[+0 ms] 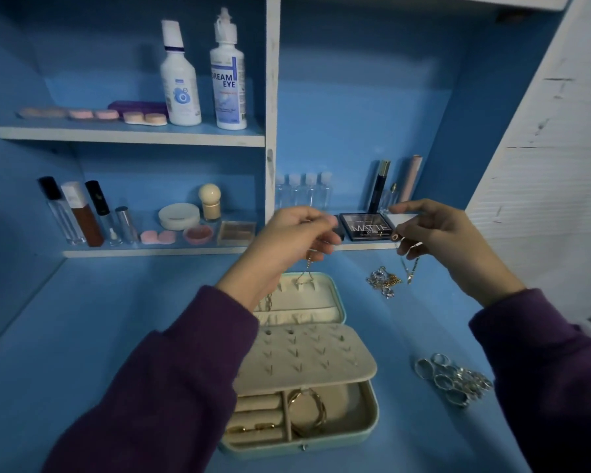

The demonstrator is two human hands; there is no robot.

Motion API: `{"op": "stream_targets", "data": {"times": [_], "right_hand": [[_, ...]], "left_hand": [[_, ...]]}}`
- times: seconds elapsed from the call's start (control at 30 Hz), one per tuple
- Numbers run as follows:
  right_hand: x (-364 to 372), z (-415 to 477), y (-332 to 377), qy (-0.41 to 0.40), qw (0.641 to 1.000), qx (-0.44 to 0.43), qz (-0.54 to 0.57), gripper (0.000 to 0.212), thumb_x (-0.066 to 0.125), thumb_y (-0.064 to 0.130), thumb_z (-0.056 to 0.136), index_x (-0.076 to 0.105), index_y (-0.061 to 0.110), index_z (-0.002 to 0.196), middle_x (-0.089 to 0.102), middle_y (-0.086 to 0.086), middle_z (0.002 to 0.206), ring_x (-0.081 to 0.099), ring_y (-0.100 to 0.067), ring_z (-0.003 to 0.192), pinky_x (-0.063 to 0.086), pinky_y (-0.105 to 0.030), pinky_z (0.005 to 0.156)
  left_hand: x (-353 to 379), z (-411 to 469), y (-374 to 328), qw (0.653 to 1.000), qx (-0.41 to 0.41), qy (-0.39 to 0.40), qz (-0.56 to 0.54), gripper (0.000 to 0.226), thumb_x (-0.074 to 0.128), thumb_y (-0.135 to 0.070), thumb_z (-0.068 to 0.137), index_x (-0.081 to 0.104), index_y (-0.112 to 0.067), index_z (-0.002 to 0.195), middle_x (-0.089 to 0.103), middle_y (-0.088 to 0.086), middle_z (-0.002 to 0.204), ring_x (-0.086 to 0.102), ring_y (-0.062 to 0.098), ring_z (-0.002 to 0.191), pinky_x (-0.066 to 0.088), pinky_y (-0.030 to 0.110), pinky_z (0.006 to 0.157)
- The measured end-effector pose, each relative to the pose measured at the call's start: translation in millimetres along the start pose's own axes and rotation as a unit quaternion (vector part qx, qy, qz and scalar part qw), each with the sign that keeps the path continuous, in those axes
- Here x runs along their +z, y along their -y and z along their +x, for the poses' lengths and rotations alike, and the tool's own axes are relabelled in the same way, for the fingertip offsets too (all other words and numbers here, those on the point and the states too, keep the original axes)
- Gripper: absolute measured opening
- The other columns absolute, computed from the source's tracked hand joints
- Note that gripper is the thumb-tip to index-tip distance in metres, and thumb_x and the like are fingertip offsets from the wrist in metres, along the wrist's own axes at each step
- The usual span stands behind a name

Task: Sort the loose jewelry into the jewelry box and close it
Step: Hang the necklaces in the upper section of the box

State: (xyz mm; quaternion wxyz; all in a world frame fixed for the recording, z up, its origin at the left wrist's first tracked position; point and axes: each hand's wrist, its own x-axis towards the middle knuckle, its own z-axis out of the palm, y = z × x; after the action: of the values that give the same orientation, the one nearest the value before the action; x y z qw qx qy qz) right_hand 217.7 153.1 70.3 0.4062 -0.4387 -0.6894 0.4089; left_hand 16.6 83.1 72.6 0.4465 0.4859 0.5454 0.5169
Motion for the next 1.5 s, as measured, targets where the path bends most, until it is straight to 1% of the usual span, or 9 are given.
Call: {"op": "stream_targets", "data": {"times": [0.33, 0.53, 0.63, 0.77, 0.93, 1.17, 1.27, 1.33, 1.5], "right_hand": [[-4.5, 0.1, -18.7, -0.032, 0.999, 0.013, -0.042, 0.024, 0.056, -0.002, 0.089, 0.064, 0.017, 0.101, 0.066, -0.007, 0.072, 0.061, -0.019, 0.061, 0.049, -0.027, 0.059], [3.4, -5.0, -17.1, 0.007, 0.999, 0.0, -0.035, 0.027, 0.056, -0.007, 0.088, 0.063, 0.013, 0.105, 0.064, -0.004, 0.068, 0.06, -0.012, 0.056, 0.051, -0.021, 0.056], [9.0, -6.0, -10.6, 0.031, 0.999, -0.017, -0.035, 0.029, 0.055, -0.009, 0.087, 0.062, 0.011, 0.108, 0.065, -0.007, 0.072, 0.061, -0.01, 0.057, 0.052, -0.019, 0.058], [17.9, -3.9, 1.8, 0.058, 0.998, -0.035, -0.007, 0.028, 0.059, -0.008, 0.086, 0.062, 0.01, 0.109, 0.067, -0.007, 0.073, 0.063, -0.012, 0.061, 0.053, -0.021, 0.061], [37.9, -1.9, 20.0, 0.107, 0.992, -0.055, 0.027, 0.029, 0.06, -0.007, 0.086, 0.062, 0.011, 0.108, 0.068, -0.007, 0.074, 0.063, -0.014, 0.063, 0.053, -0.022, 0.064], [62.1, 3.4, 36.2, 0.139, 0.988, -0.063, 0.021, 0.028, 0.059, -0.008, 0.087, 0.062, 0.01, 0.109, 0.067, -0.007, 0.074, 0.064, -0.012, 0.062, 0.054, -0.022, 0.066], [71.1, 3.7, 42.8, 0.156, 0.986, -0.064, 0.019, 0.028, 0.059, -0.006, 0.087, 0.062, 0.011, 0.108, 0.068, -0.007, 0.075, 0.065, -0.014, 0.065, 0.056, -0.024, 0.069], [76.5, 3.3, 47.0, 0.166, 0.984, -0.068, 0.013, 0.028, 0.059, -0.006, 0.087, 0.063, 0.012, 0.108, 0.068, -0.01, 0.078, 0.065, -0.016, 0.067, 0.056, -0.026, 0.071], [83.1, 1.7, 56.9, 0.181, 0.98, -0.084, 0.002, 0.028, 0.058, -0.007, 0.087, 0.062, 0.011, 0.108, 0.069, -0.014, 0.083, 0.065, -0.016, 0.067, 0.056, -0.029, 0.073]], "left_hand": [[62.4, 39.9, 45.1, 0.981, -0.061, 0.094, 0.158, 0.009, 0.055, -0.009, 0.094, 0.063, -0.008, 0.09, 0.068, 0.006, 0.086, 0.06, 0.008, 0.067, 0.049, 0.018, 0.067], [49.9, 39.0, 47.9, 0.939, -0.005, 0.117, 0.323, 0.021, 0.059, -0.019, 0.094, 0.07, -0.007, 0.107, 0.068, 0.006, 0.108, 0.061, 0.017, 0.098, 0.046, 0.025, 0.089], [20.4, 33.6, 44.7, 0.937, 0.014, 0.082, 0.341, 0.009, 0.056, -0.022, 0.095, 0.064, -0.018, 0.094, 0.057, 0.002, 0.092, 0.054, 0.014, 0.086, 0.048, 0.028, 0.089], [-28.9, 17.9, 54.0, 0.928, 0.002, -0.033, 0.371, 0.035, 0.056, -0.024, 0.095, 0.059, -0.013, 0.128, 0.058, 0.002, 0.132, 0.052, 0.016, 0.122, 0.037, 0.025, 0.098], [-76.3, -5.8, 90.8, 0.875, -0.085, -0.154, 0.452, 0.049, 0.049, -0.037, 0.097, 0.046, -0.013, 0.14, 0.043, 0.012, 0.144, 0.029, 0.031, 0.136, 0.025, 0.039, 0.109], [-78.7, -16.7, 117.8, 0.917, -0.068, -0.183, 0.348, 0.031, 0.048, -0.034, 0.097, 0.07, -0.014, 0.106, 0.063, 0.01, 0.111, 0.048, 0.028, 0.115, 0.032, 0.037, 0.101], [-73.7, -22.0, 110.0, 0.961, -0.057, -0.191, 0.189, 0.018, 0.055, -0.032, 0.095, 0.065, -0.024, 0.107, 0.064, 0.005, 0.11, 0.054, 0.025, 0.111, 0.043, 0.041, 0.097], [-68.9, -27.1, 101.8, 0.982, -0.061, -0.17, 0.06, 0.019, 0.057, -0.028, 0.094, 0.059, -0.027, 0.113, 0.065, 0.005, 0.108, 0.059, 0.021, 0.105, 0.049, 0.032, 0.085], [-58.7, -34.6, 93.5, 0.984, -0.047, -0.14, -0.1, 0.044, 0.067, -0.018, 0.086, 0.048, -0.034, 0.123, 0.069, 0.005, 0.101, 0.069, 0.011, 0.081, 0.054, 0.025, 0.061]]}}
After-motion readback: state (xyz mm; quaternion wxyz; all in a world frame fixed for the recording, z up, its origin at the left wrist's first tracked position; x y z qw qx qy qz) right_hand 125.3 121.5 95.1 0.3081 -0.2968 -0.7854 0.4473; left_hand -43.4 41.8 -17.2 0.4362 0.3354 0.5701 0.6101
